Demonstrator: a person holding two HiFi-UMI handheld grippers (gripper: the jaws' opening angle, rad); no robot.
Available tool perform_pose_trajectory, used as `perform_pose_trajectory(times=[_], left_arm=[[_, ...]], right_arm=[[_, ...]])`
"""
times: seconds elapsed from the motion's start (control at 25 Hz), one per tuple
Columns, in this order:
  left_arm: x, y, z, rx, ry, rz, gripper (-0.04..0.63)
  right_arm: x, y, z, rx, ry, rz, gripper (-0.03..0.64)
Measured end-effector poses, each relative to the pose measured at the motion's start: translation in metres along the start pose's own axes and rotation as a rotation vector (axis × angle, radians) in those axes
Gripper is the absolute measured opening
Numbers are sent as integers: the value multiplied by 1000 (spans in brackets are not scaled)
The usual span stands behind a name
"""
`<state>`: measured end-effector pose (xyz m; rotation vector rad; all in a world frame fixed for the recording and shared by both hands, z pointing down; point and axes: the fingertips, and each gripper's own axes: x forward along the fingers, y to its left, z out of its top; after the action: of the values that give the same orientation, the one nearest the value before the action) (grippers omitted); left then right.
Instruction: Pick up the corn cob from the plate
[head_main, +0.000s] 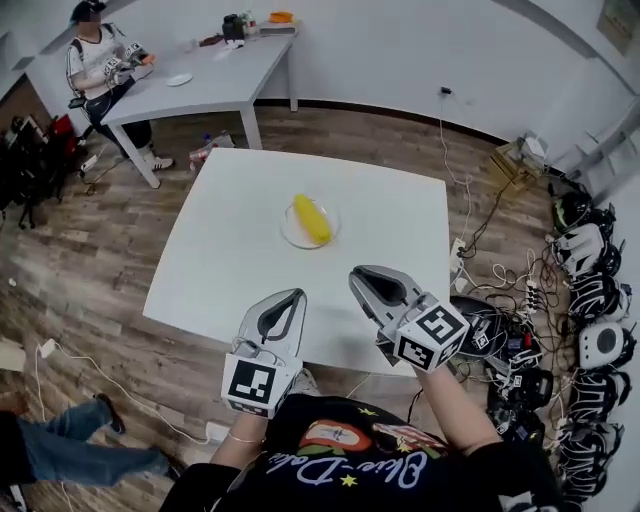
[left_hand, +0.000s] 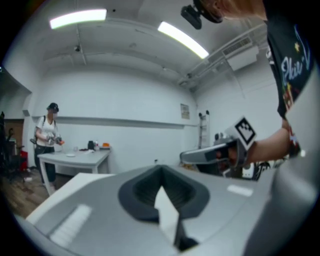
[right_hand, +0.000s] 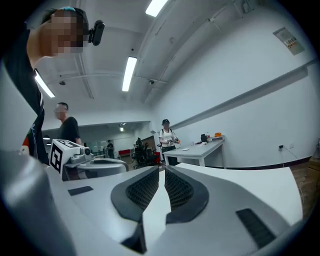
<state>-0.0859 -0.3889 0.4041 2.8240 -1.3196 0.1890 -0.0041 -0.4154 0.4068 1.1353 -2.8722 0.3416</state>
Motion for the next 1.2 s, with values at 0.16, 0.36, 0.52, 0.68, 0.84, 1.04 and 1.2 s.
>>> perform_pose_trajectory(times=[0.16,0.36,0.52,0.68,0.84,1.04,1.2], left_arm=[[37,61,5,-9,2,-82,0],[73,118,-6,-50,34,-127,1],[93,146,-17,-97,57,-154,0],[105,162,-29,-137,79,-170,0],[115,176,-36,-171,88,-178,1],[120,185,-44,-206,97,-190,0],[123,187,-50,-228,112,-188,1]], right_arm=[[86,-39,-4,-34,103,-52,18],[170,-97,-28,-53,268,-134,100],[217,-138,-70,-51,461,-196,168],[233,-165,-112,-11,635,-227,256],[243,-175,-138,-15,754,-222,267],[252,-176,-163,-12,852,-217,268],[255,-179,-164,-18,868,-226,268]])
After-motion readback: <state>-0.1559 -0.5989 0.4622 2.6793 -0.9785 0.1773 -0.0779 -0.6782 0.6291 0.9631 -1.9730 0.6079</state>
